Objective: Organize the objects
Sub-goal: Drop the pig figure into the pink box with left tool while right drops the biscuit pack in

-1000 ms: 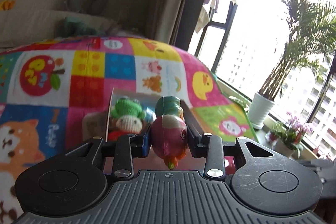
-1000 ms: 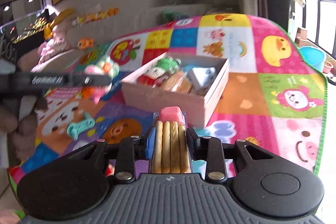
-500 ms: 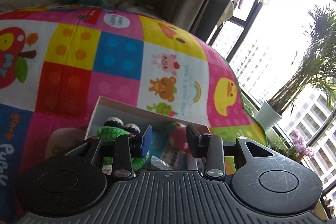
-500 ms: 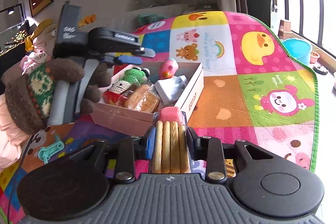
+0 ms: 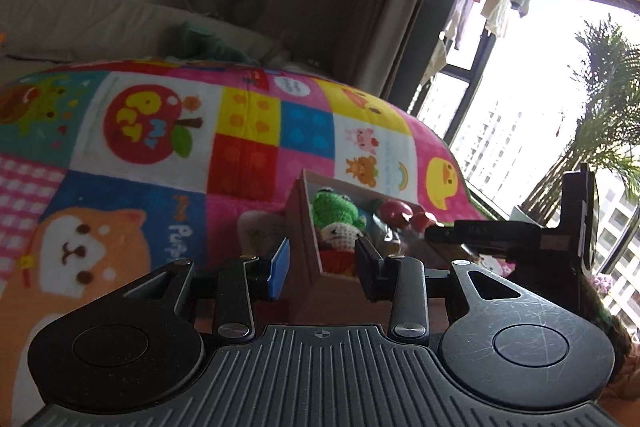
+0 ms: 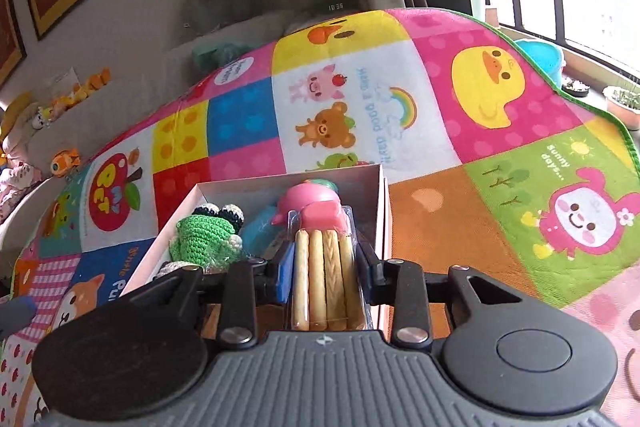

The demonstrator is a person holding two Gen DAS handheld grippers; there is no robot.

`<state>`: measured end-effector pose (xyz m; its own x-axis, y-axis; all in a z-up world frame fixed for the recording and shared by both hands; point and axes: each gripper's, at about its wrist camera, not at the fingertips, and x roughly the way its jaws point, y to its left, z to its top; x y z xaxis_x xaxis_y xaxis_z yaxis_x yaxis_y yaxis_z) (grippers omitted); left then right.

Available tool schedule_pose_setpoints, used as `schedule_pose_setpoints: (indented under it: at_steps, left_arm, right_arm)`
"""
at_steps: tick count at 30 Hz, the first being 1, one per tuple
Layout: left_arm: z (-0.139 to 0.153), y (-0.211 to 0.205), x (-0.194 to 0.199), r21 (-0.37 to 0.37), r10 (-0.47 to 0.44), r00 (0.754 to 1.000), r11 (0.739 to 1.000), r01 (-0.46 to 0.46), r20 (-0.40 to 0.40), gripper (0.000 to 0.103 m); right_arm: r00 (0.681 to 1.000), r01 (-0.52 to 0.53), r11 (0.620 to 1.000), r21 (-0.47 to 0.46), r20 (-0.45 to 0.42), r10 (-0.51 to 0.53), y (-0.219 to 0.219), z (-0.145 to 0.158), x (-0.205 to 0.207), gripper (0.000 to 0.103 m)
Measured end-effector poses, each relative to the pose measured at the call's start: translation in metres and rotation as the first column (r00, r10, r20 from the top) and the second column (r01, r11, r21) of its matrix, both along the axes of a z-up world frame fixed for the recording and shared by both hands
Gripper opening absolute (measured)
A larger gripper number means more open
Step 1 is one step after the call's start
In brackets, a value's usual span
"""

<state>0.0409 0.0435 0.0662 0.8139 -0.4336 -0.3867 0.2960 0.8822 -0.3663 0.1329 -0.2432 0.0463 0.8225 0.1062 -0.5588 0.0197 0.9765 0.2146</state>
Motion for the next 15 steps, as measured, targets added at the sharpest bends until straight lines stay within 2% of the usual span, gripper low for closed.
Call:
schedule_pose_setpoints:
  at_steps: [1, 4, 7, 9, 11, 13, 15]
  left_arm:
    - [-0.006, 0.006, -0.007, -0.008, -0.001, 1.0, 1.0, 0.001, -0.013, 0.039]
    - [-0.024, 0.019, -0.022, -0.018, -0.011, 0.998, 1.0, 0.01, -0.058, 0.039]
    - [-0.037, 0.028, -0.031, -0.017, 0.012, 0.997, 1.0, -0.013, -0.082, 0.039]
    - [-0.042, 0.036, -0.033, -0.023, 0.054, 0.994, 0.998, -0.057, -0.099, 0.039]
    - [-0.042, 0.049, -0.039, -0.026, 0.124, 0.987, 0.992, -0.127, -0.103, 0.039]
    - [-0.042, 0.062, -0.045, -0.039, 0.192, 0.975, 0.98, -0.197, -0.113, 0.039]
    - [-0.044, 0.075, -0.048, -0.06, 0.242, 0.961, 0.966, -0.252, -0.137, 0.039]
  right_arm:
    - [1.0, 0.003, 1.0, -0.014, 0.002, -0.003, 0.005, 0.0, -0.004, 0.033]
    - [0.999, -0.016, 1.0, 0.02, -0.041, 0.017, 0.005, -0.005, -0.016, 0.033]
    - [0.999, -0.04, 0.999, 0.004, -0.03, 0.04, 0.001, -0.008, -0.027, 0.035]
    - [0.998, -0.058, 0.998, 0.04, -0.033, 0.059, -0.006, -0.004, -0.033, 0.035]
    - [0.998, -0.068, 0.995, 0.069, -0.011, 0.069, -0.014, 0.006, -0.046, 0.041]
    - [0.998, -0.045, 0.998, 0.04, 0.039, 0.044, -0.018, 0.017, -0.065, 0.075]
    - [0.995, -0.057, 0.998, -0.016, 0.086, 0.058, -0.017, 0.025, -0.087, 0.087]
